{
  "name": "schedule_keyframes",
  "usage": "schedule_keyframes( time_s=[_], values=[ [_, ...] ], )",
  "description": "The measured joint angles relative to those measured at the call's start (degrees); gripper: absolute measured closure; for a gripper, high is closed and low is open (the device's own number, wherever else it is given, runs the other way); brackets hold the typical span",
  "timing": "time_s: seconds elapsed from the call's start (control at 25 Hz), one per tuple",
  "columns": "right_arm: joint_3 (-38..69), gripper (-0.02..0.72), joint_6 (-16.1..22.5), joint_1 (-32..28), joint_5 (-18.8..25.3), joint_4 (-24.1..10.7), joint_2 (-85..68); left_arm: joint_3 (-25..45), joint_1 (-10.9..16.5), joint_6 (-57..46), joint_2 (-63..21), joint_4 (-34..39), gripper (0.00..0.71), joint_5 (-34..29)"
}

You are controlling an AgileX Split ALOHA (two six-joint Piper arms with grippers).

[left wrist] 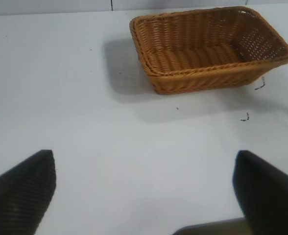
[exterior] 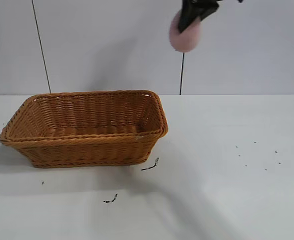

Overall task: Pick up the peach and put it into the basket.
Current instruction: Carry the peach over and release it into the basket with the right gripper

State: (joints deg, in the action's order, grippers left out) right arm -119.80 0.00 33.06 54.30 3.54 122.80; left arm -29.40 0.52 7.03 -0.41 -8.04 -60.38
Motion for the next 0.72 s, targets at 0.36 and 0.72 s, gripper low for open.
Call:
schedule_keyframes(
  time_s=[0.36,0.72],
  values=[
    [0.0,0.714,-0.6,3.9,-7.9,-3.5,11.3,0.0,0.0,0.0,0.0,0.0,0.016,0.0],
    [-0.1,0.458,-0.6,3.9,-10.3,-2.8,16.4,0.0,0.0,0.0,0.0,0.0,0.016,0.0]
  ],
)
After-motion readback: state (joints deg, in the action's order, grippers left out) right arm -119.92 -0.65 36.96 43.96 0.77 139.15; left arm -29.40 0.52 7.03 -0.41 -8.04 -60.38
